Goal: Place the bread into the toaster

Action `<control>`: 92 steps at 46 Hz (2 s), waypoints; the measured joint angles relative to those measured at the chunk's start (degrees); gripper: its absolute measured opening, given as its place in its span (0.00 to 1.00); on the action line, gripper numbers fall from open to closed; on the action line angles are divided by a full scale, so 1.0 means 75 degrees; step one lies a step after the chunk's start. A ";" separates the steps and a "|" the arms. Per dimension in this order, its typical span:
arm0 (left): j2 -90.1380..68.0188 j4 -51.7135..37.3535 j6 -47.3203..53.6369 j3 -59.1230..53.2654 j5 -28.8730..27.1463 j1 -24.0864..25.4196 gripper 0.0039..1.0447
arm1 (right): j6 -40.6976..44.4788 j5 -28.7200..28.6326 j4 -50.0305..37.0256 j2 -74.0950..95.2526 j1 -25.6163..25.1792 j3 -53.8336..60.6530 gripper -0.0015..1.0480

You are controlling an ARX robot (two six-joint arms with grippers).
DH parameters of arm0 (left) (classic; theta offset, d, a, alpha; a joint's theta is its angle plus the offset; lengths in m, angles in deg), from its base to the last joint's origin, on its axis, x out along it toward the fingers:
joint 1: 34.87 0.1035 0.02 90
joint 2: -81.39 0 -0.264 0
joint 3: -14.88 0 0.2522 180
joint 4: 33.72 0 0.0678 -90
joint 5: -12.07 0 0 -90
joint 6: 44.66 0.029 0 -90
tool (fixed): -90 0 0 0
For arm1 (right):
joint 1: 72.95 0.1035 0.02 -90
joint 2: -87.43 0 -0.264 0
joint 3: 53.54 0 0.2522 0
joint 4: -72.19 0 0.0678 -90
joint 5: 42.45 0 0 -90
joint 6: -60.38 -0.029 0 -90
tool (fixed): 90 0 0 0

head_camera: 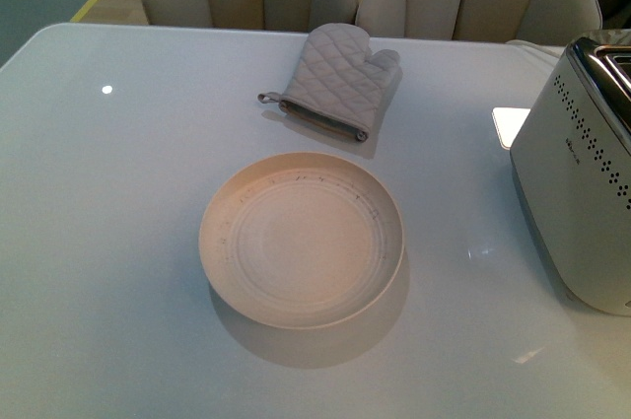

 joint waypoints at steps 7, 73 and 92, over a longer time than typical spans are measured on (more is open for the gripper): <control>0.0000 0.0003 0.0000 0.0000 0.0003 0.0000 0.94 | 0.1279 0.0114 0.0437 -0.0195 -0.0586 0.0064 0.03; 0.0000 0.0000 0.0000 0.0000 0.0000 0.0000 0.94 | 0.2824 0.0915 0.1684 0.0353 -0.1239 0.0982 0.03; 0.0000 0.0000 0.0000 0.0000 0.0000 0.0000 0.94 | 0.2818 0.1131 0.1888 0.0624 -0.1078 0.0927 0.03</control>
